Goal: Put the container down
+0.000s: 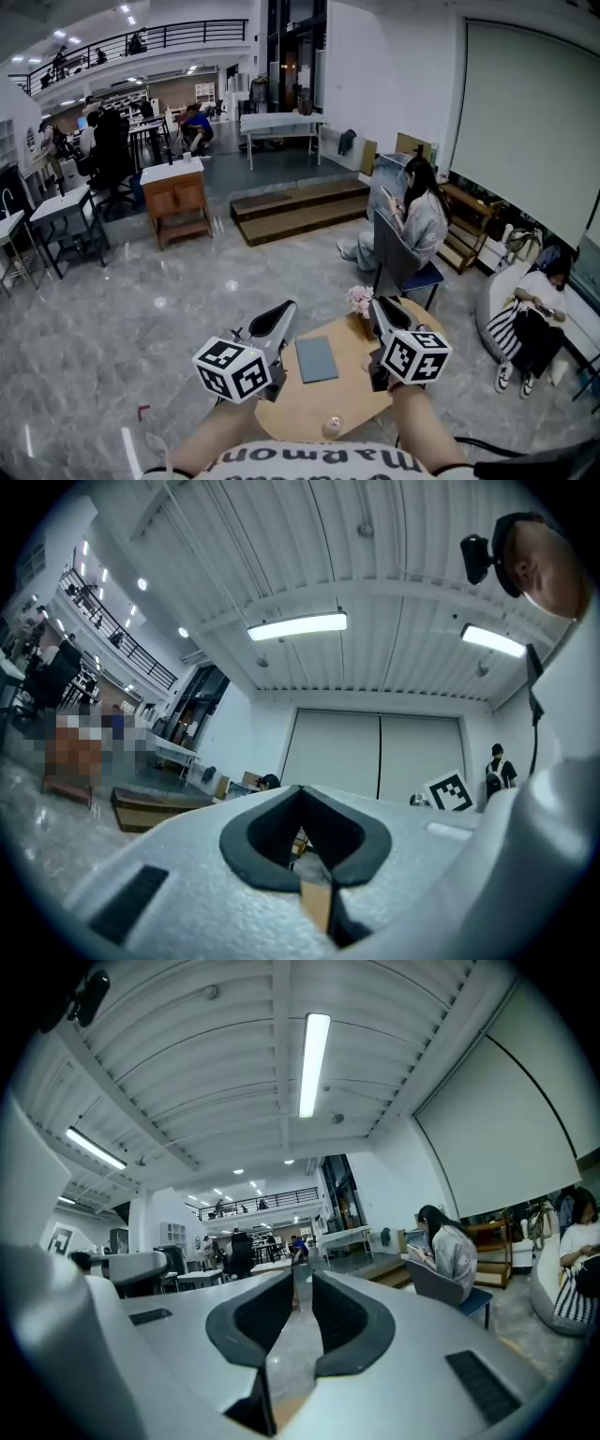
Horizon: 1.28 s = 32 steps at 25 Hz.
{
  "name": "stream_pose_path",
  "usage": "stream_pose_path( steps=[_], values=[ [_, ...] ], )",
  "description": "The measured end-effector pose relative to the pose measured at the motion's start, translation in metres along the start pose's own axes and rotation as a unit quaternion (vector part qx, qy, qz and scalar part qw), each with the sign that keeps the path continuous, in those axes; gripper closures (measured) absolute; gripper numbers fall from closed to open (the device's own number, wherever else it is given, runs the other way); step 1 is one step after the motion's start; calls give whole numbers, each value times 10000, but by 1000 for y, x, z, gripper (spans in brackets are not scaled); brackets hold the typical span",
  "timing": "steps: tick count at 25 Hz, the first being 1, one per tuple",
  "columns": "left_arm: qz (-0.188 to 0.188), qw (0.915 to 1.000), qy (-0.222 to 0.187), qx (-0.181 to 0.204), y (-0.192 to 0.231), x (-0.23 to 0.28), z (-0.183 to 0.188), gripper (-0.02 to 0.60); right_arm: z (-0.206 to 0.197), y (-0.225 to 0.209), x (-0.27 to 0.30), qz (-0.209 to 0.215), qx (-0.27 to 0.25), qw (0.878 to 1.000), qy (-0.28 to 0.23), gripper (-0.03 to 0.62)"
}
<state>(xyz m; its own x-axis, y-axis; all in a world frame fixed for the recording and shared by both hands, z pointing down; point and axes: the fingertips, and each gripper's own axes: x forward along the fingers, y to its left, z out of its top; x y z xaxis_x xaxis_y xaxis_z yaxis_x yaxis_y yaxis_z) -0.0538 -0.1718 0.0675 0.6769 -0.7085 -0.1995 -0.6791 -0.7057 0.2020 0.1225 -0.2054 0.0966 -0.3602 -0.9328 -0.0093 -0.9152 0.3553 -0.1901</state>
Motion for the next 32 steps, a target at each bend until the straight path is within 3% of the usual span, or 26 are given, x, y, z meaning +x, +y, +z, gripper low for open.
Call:
stream_pose_path(
  steps=[13, 18, 23, 32],
  values=[
    [332, 9993, 165, -27, -6, -2, -39, 566, -37, -33, -19, -155, -149, 9986, 486, 551],
    [421, 9989, 187, -38, -6, -1, -46, 566, -43, -37, -18, -114, -245, 9977, 622, 555],
    [508, 9982, 233, 213, -7, -1, -51, 566, -49, -41, -16, -69, -292, 9973, 675, 556],
    [577, 9978, 301, 160, -17, -4, -59, 566, -58, -50, -24, -24, -181, 9969, 767, 556]
  ],
)
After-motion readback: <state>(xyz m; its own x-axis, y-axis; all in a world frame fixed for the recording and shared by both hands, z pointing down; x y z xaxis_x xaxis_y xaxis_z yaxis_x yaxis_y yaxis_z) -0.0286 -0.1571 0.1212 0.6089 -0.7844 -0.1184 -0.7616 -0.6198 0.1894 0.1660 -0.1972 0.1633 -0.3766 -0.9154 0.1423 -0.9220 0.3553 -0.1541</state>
